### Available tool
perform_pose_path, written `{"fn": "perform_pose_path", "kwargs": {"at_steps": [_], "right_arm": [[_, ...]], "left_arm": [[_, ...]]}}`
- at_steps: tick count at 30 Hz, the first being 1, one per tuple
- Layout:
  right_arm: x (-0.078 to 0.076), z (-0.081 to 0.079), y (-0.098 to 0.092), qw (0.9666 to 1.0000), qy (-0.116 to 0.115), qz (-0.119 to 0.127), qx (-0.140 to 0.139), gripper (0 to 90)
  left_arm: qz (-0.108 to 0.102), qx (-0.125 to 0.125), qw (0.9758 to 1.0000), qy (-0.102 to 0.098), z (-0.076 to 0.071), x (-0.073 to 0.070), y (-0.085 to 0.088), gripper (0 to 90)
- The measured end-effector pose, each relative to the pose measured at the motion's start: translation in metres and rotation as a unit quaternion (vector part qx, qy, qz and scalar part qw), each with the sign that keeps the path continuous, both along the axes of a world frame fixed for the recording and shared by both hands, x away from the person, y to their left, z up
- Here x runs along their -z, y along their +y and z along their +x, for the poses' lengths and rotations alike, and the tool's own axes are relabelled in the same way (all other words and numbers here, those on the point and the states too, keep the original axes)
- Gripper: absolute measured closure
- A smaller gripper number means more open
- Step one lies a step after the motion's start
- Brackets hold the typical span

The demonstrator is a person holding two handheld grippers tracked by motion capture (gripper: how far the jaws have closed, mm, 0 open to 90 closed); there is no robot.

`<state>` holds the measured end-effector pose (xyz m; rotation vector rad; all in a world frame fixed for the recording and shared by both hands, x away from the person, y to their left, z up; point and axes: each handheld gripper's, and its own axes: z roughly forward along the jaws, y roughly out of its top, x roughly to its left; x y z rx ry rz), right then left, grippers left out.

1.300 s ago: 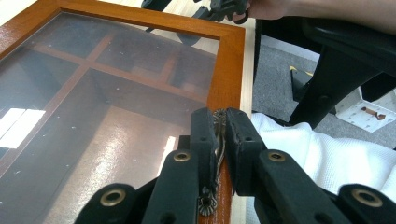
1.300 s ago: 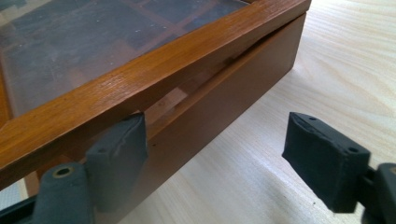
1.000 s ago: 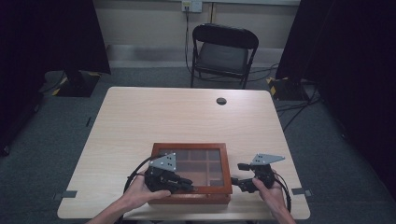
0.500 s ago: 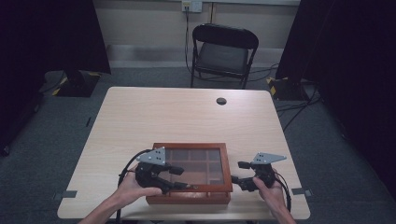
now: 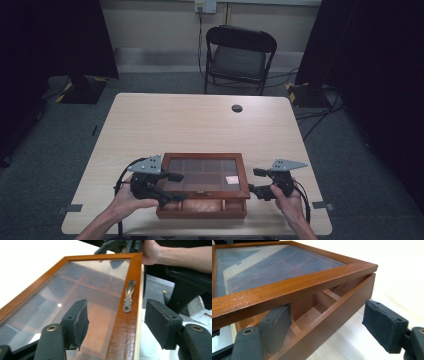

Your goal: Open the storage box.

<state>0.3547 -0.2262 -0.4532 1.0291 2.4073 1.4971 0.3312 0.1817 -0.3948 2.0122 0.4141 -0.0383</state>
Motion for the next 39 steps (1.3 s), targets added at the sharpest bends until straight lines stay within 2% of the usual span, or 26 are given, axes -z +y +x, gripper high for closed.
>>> {"fn": "perform_pose_path", "kwargs": {"at_steps": [2,4,7,12,14,15,18,19,21,23,27,31,35,39], "right_arm": [[-0.003,0.002,0.001,1.0,-0.003,0.002,0.001,22.2],[-0.005,0.004,0.003,1.0,0.003,0.007,0.003,22.0],[-0.01,0.007,0.008,0.9999,0.003,0.012,0.005,21.6],[-0.016,0.011,0.021,0.9999,-0.005,0.006,-0.014,20.5],[-0.017,0.012,0.023,0.9998,-0.007,0.008,-0.015,20.4],[-0.018,0.014,0.025,0.9998,-0.009,0.014,-0.013,20.4],[-0.021,0.016,0.026,0.9997,-0.013,0.015,-0.013,20.4],[-0.024,0.017,0.027,0.9996,-0.015,0.019,-0.01,20.4],[-0.025,0.018,0.028,0.9996,-0.018,0.021,-0.009,20.0],[-0.029,0.019,0.029,0.9993,-0.025,0.027,-0.006,18.4],[-0.032,0.02,0.03,0.9992,-0.026,0.029,-0.007,18.4],[-0.034,0.021,0.03,0.9991,-0.026,0.033,-0.006,19.1],[-0.036,0.023,0.03,0.9992,-0.029,0.029,-0.005,19.6],[-0.039,0.025,0.032,0.999,-0.034,0.028,-0.003,19.6]], "left_arm": [[-0.005,-0.007,0.9998,-0.016,0.001,-0.003,0.005,30.1],[-0.016,-0.007,0.9997,-0.018,0.001,-0.005,0.007,28.3],[-0.013,-0.015,0.9994,-0.03,-0.001,-0.008,0.008,25.4],[-0.016,-0.027,0.9989,-0.035,0.0,-0.011,0.013,21.0],[-0.011,-0.034,0.9988,-0.033,0.0,-0.012,0.014,16.8],[-0.007,-0.039,0.9985,-0.037,0.0,-0.011,0.015,16.7],[-0.005,-0.043,0.9984,-0.037,0.001,-0.011,0.016,16.2],[-0.009,-0.051,0.998,-0.036,0.002,-0.01,0.016,16.3],[-0.005,-0.053,0.9979,-0.036,0.002,-0.01,0.016,16.3],[-0.014,-0.061,0.9972,-0.04,0.004,-0.009,0.019,17.7],[-0.023,-0.072,0.9961,-0.045,0.006,-0.009,0.024,24.3],[-0.025,-0.082,0.9951,-0.049,0.008,-0.01,0.028,25.2],[-0.025,-0.094,0.9936,-0.058,0.009,-0.01,0.031,27.6],[-0.033,-0.105,0.992,-0.061,0.012,-0.009,0.037,32.5]]}}
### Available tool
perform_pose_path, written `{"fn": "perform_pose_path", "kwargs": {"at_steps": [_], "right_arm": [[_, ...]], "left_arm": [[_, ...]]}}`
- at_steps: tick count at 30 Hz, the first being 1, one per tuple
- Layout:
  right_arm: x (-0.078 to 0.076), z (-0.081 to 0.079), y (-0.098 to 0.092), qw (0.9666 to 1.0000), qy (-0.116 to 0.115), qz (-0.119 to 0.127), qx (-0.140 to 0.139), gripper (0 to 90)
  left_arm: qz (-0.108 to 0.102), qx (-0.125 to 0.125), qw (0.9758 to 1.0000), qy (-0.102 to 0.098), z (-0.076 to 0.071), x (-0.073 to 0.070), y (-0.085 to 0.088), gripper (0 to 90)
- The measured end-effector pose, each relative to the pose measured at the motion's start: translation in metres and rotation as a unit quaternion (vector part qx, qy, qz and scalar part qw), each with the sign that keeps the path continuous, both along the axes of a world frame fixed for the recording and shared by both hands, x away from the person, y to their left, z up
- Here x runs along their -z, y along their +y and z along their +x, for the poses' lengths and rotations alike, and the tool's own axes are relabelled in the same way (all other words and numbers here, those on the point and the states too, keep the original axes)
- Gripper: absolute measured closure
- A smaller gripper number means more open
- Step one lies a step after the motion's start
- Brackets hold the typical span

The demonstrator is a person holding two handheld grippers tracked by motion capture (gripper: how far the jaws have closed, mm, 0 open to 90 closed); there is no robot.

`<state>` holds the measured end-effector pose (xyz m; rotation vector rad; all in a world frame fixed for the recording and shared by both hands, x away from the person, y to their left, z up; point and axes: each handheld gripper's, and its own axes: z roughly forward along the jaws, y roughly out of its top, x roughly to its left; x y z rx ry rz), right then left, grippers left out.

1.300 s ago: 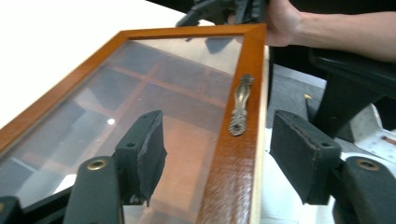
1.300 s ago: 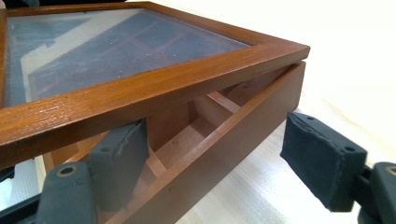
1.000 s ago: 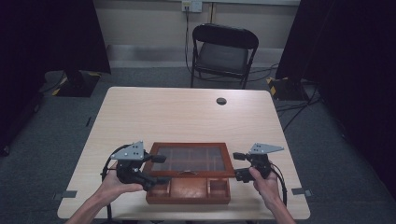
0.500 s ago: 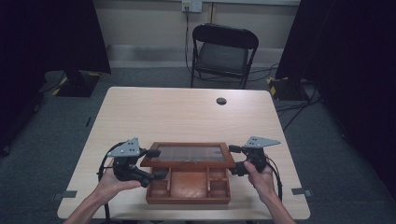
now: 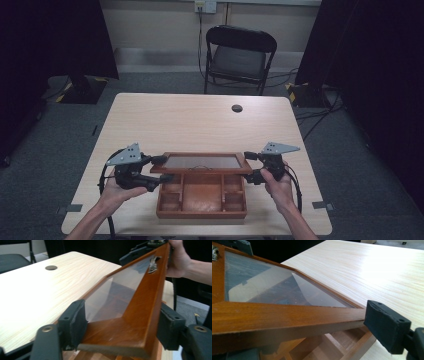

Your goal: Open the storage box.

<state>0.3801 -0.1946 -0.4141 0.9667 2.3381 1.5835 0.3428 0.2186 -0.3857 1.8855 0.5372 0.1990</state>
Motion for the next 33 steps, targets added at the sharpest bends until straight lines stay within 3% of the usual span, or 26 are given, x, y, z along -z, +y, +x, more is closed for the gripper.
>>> {"fn": "perform_pose_path", "kwargs": {"at_steps": [7,14,18,28,33], "right_arm": [[-0.003,0.003,0.0,1.0,0.002,0.002,0.0,21.3],[-0.004,0.008,0.001,0.9999,0.009,0.008,-0.008,24.0],[-0.005,0.01,0.002,0.9998,0.011,0.011,-0.009,25.1],[-0.009,0.017,0.005,0.9998,0.002,0.018,-0.007,25.8],[-0.011,0.019,0.005,0.9997,-0.003,0.025,-0.006,28.5]], "left_arm": [[-0.004,-0.012,0.9999,-0.004,0.002,-0.001,0.005,36.1],[-0.011,-0.028,0.9995,-0.001,0.003,0.001,0.013,33.6],[-0.014,-0.049,0.9987,-0.001,0.007,0.004,0.017,33.8],[-0.028,-0.068,0.9972,0.013,0.02,0.006,0.027,48.1],[-0.034,-0.073,0.9966,0.015,0.026,0.007,0.023,47.5]]}}
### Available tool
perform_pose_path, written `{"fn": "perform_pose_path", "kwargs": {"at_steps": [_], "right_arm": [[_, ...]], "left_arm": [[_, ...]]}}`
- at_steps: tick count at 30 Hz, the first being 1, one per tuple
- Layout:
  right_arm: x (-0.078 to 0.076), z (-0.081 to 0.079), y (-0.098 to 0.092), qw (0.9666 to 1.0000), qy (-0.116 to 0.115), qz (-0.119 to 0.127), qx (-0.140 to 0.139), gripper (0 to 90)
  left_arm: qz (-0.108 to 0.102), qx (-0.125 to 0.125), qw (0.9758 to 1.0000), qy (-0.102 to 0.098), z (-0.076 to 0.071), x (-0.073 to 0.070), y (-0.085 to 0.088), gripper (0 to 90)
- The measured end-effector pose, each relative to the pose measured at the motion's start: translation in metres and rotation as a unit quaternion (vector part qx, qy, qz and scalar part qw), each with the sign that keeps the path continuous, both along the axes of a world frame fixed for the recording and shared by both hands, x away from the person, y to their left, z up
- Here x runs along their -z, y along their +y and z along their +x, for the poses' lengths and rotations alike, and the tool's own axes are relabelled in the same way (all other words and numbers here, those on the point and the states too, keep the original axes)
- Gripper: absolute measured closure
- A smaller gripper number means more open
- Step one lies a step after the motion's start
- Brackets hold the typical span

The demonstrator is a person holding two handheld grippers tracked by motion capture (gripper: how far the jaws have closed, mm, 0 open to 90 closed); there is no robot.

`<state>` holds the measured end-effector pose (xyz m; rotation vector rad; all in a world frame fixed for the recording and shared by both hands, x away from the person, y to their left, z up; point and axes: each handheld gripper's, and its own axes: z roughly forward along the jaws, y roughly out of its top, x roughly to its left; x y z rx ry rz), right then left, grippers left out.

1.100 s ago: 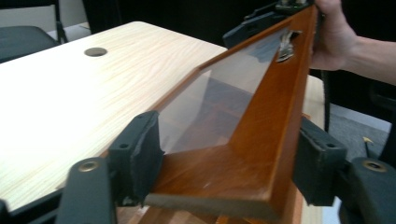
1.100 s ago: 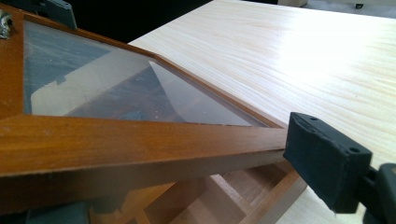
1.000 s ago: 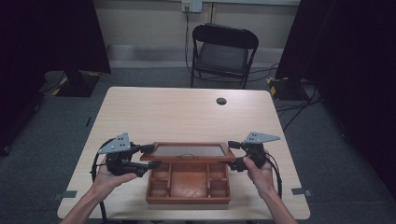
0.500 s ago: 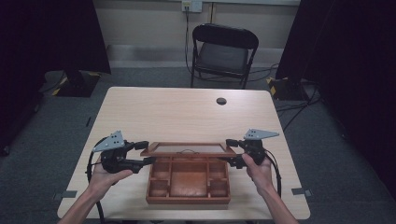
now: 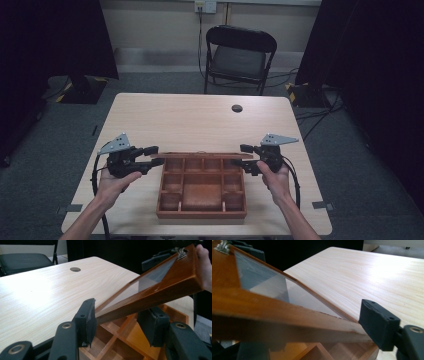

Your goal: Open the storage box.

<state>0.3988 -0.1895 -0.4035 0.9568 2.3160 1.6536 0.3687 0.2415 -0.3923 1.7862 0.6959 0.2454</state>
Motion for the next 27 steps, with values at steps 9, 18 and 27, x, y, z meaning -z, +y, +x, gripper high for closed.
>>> {"fn": "perform_pose_path", "kwargs": {"at_steps": [9,18,27], "right_arm": [[-0.003,0.006,0.0,0.9998,-0.002,-0.008,0.017,29.9],[0.001,0.013,0.002,0.9999,-0.006,0.006,0.007,41.0],[0.007,0.022,0.003,0.9998,-0.007,0.015,0.009,42.0]], "left_arm": [[0.001,-0.007,1.0,-0.006,0.012,0.001,-0.004,50.4],[-0.003,-0.016,0.9999,0.001,0.02,0.006,-0.008,50.8],[-0.001,-0.019,0.9998,0.009,0.035,0.016,-0.015,50.0]]}}
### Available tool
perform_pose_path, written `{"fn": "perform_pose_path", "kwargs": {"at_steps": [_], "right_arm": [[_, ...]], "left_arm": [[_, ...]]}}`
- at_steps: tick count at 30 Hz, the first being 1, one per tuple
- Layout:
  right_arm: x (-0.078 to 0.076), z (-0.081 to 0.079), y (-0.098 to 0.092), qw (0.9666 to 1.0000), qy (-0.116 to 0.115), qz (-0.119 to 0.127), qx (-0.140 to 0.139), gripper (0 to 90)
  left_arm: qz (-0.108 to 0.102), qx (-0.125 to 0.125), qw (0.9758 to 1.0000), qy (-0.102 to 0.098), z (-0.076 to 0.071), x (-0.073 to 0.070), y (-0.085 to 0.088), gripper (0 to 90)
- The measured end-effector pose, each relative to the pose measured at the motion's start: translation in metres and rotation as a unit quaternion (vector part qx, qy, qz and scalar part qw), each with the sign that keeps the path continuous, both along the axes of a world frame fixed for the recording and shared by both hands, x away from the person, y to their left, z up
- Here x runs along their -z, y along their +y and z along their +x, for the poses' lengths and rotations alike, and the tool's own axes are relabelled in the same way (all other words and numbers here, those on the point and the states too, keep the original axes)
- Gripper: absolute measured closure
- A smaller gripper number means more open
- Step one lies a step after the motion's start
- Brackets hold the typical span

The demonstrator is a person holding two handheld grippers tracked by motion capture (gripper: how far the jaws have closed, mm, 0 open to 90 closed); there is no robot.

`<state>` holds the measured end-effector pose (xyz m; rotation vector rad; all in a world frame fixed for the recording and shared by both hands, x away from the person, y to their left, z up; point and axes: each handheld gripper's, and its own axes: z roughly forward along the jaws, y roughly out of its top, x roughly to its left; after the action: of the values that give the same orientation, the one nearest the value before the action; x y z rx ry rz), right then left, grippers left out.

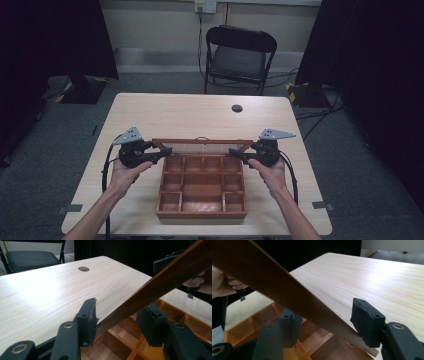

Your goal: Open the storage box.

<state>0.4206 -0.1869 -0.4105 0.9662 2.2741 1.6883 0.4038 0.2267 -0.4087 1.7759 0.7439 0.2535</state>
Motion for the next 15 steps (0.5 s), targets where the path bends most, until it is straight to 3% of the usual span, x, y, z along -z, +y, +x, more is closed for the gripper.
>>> {"fn": "perform_pose_path", "kwargs": {"at_steps": [7,13,15], "right_arm": [[0.0,0.001,0.001,1.0,0.002,0.008,0.003,43.9],[-0.003,0.002,0.002,0.9999,0.009,-0.006,0.006,46.9],[-0.003,0.004,0.002,0.9999,0.009,0.0,0.007,47.2]], "left_arm": [[0.0,0.0,1.0,0.002,0.009,0.004,-0.001,48.5],[0.006,0.004,1.0,0.001,0.017,0.002,-0.002,48.7],[0.003,0.004,1.0,-0.002,0.019,0.003,-0.002,49.5]]}}
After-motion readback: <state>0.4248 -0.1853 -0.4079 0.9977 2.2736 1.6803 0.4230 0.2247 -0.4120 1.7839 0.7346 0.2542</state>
